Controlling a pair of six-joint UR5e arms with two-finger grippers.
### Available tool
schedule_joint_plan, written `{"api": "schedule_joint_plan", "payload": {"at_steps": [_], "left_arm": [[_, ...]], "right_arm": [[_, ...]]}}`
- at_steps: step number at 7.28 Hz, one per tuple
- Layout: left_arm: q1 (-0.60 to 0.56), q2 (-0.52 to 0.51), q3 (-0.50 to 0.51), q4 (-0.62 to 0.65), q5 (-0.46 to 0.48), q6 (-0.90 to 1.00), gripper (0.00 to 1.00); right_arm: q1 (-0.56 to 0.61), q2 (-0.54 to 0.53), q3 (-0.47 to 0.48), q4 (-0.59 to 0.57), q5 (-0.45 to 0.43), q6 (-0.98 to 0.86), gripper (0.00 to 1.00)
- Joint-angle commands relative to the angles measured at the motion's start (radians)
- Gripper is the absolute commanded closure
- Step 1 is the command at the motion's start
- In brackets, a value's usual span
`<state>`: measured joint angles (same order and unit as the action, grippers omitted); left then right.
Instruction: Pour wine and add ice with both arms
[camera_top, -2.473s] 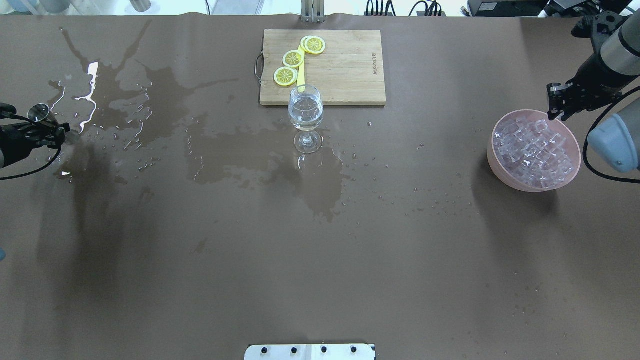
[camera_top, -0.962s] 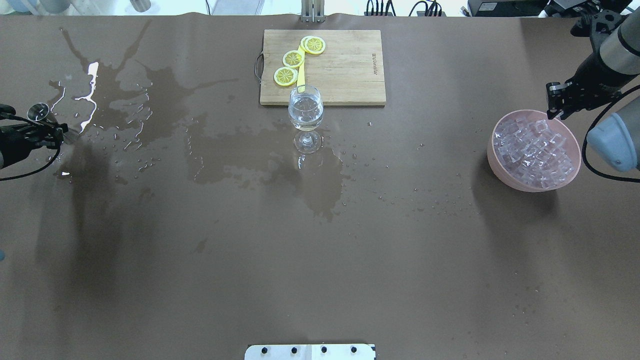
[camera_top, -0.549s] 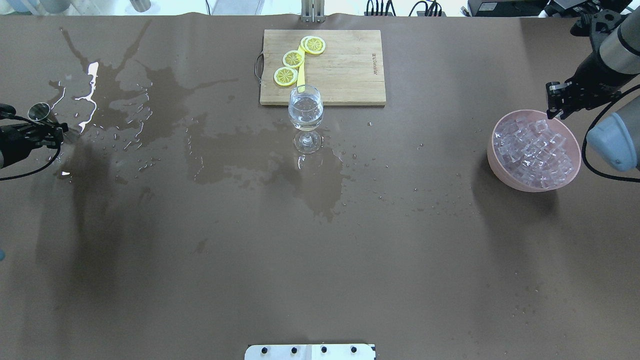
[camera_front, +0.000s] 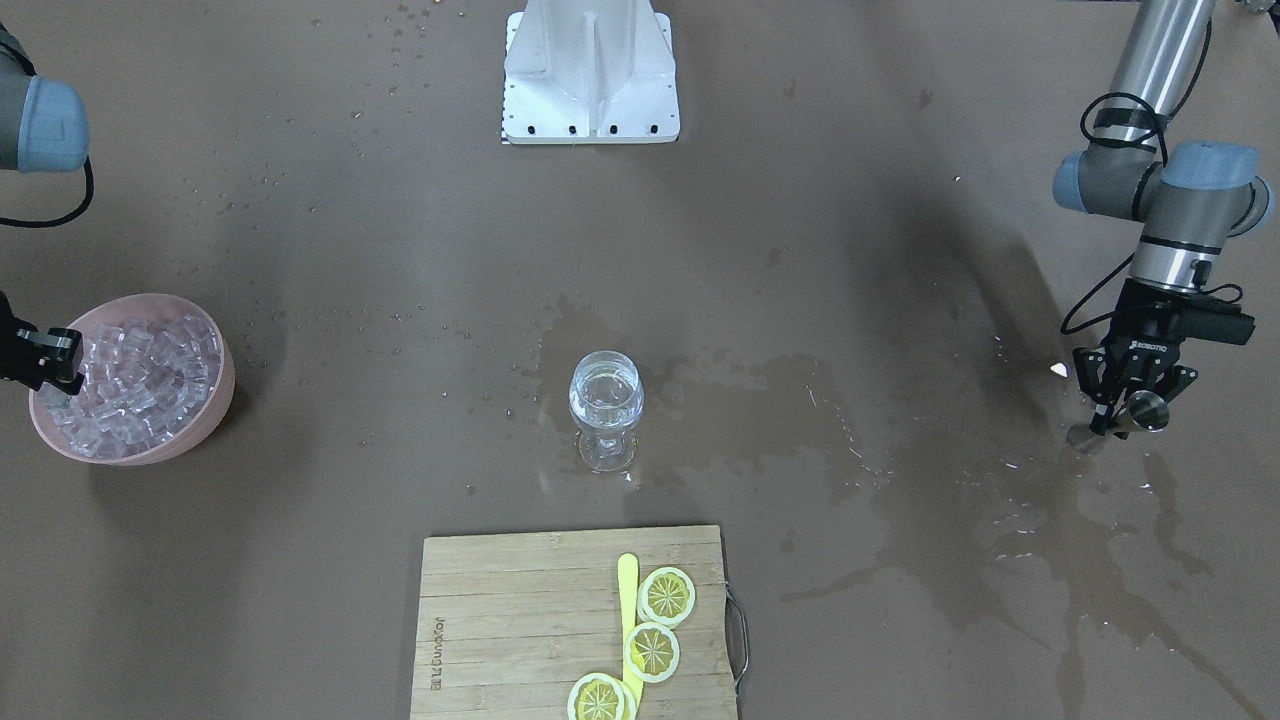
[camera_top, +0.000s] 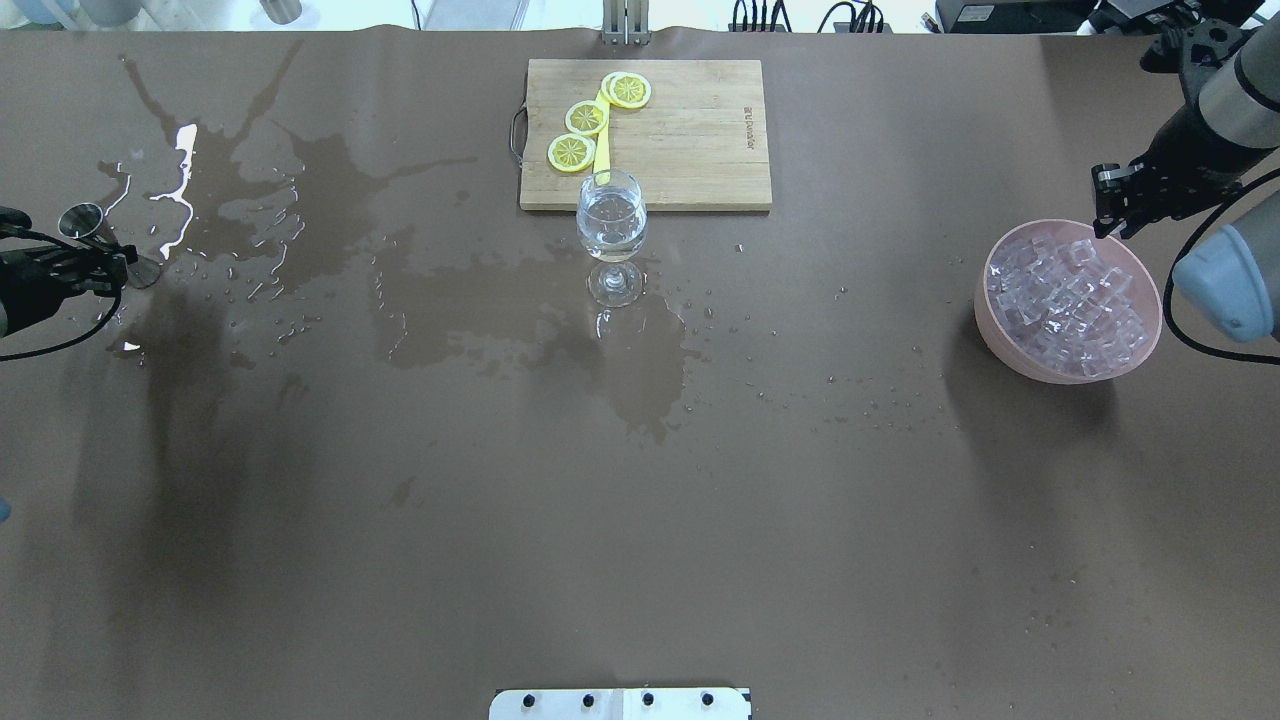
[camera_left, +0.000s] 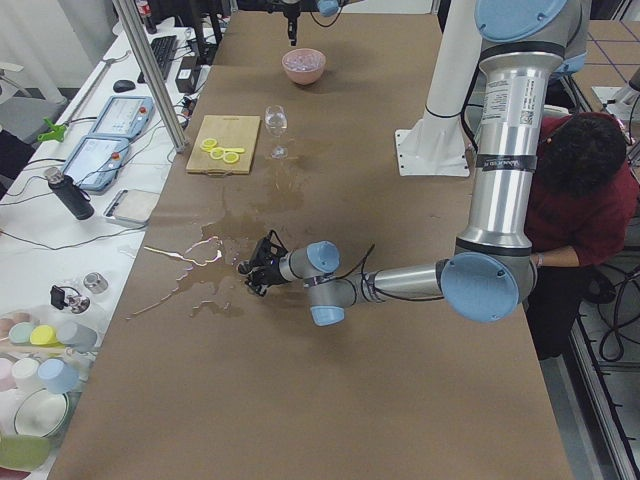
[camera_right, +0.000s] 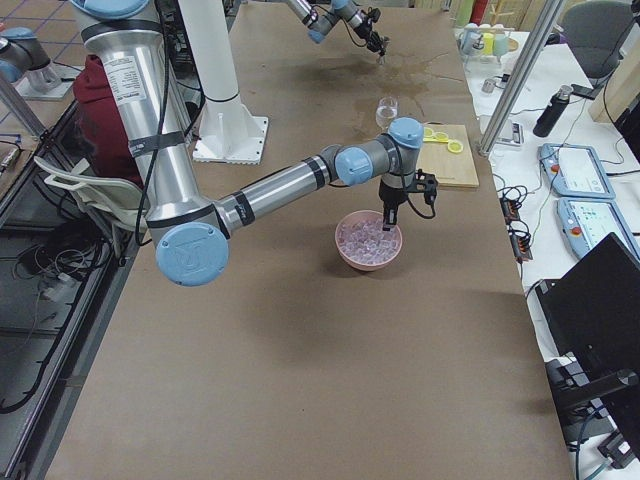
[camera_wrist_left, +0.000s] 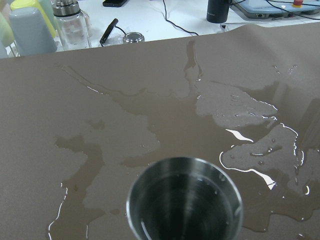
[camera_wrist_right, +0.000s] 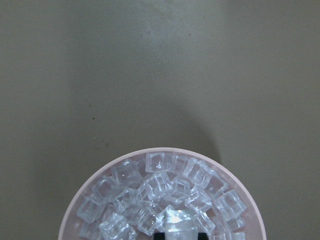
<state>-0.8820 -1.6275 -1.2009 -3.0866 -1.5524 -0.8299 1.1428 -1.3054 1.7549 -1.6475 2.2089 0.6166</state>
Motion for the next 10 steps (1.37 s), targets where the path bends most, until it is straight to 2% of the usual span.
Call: {"api": "schedule_joint_plan", "payload": {"at_steps": [1,3,4,5,7,9,10], "left_arm": [[0.000,0.000,0.001,-0.009,0.000,0.000,0.70],[0.000,0.000,0.003,-0.009,0.005,0.000,0.70],[0.003,0.002,0.004,-0.009,0.035,0.000,0.58],[0.003,0.000,0.009,-0.009,0.037,-0.002,0.37],[0.003,0.000,0.009,-0.017,0.037,-0.002,0.30],[0.003,0.000,0.007,-0.023,0.037,-0.002,0.30],[0.003,0.002,0.009,-0.023,0.037,0.000,0.27]], "right_arm": [[0.000,0.002,0.000,0.000,0.000,0.000,0.94],[0.000,0.002,0.000,0.000,0.000,0.000,0.94],[0.000,0.002,0.000,0.000,0.000,0.000,0.94],[0.000,0.002,0.000,0.000,0.000,0.000,0.94],[0.001,0.002,0.000,0.000,0.000,-0.002,0.94],[0.002,0.002,0.001,0.000,0.000,0.000,0.94],[0.002,0.002,0.001,0.000,0.000,0.000,0.94]]}}
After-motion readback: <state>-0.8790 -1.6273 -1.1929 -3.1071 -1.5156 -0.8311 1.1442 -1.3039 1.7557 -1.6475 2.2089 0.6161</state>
